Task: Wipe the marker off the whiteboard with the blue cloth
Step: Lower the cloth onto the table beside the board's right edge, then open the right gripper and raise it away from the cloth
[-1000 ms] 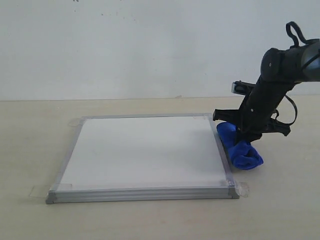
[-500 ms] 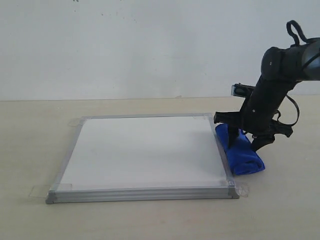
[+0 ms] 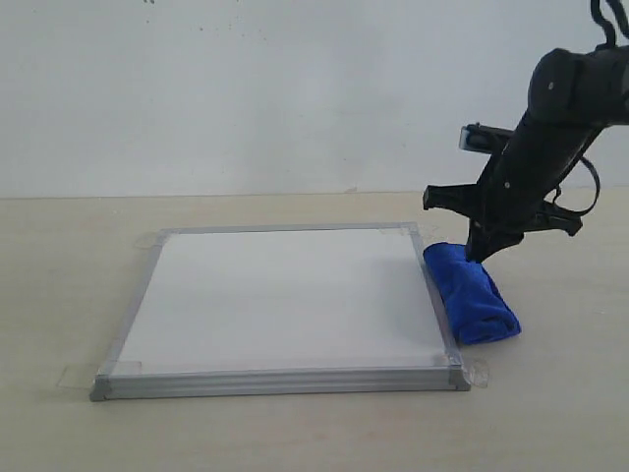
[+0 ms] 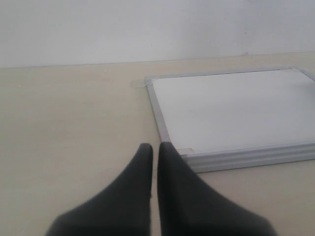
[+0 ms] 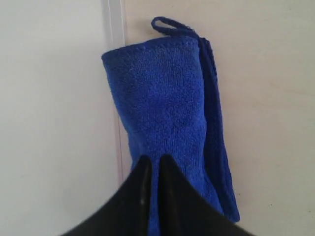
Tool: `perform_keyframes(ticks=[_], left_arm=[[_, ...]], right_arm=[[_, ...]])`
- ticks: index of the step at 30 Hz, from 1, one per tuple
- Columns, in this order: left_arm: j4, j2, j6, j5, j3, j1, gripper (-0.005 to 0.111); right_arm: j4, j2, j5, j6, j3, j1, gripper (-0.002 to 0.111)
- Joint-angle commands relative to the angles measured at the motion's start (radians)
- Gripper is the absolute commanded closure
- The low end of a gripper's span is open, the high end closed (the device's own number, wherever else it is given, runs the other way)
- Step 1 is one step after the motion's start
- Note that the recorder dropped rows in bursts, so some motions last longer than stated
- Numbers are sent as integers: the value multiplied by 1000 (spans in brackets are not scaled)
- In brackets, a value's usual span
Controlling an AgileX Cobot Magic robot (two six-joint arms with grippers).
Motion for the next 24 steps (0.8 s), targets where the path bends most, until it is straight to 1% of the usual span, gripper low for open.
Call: perform_keyframes(ticks=[1, 4, 7, 14, 16, 18, 21, 22, 24], left_arm=[[-2, -4, 5, -11, -2, 3, 103], [-2, -4, 5, -11, -2, 3, 103], [-2, -4, 5, -11, -2, 3, 103], [-2, -4, 5, -11, -2, 3, 103], [-2, -4, 5, -11, -2, 3, 103], [-2, -4, 5, -11, -2, 3, 103], [-2, -4, 5, -11, -2, 3, 103], [-2, -4, 5, -11, -2, 3, 103], [-2, -4, 5, -11, -2, 3, 103]], right_arm=[[-11, 79, -33, -30, 0, -5, 107], [-11, 113, -20, -49, 0, -5, 107], [-4, 95, 9, -104, 0, -5, 107], [-18, -105, 3, -161, 0, -5, 107], [-30, -154, 35, -180, 0, -5, 107], [-63, -191, 106, -215, 4, -5, 107], [-133, -248, 180, -220, 94, -5, 107], [-150, -276, 180, -220, 142, -5, 107], [-150, -340, 115, -201, 284, -5, 107]])
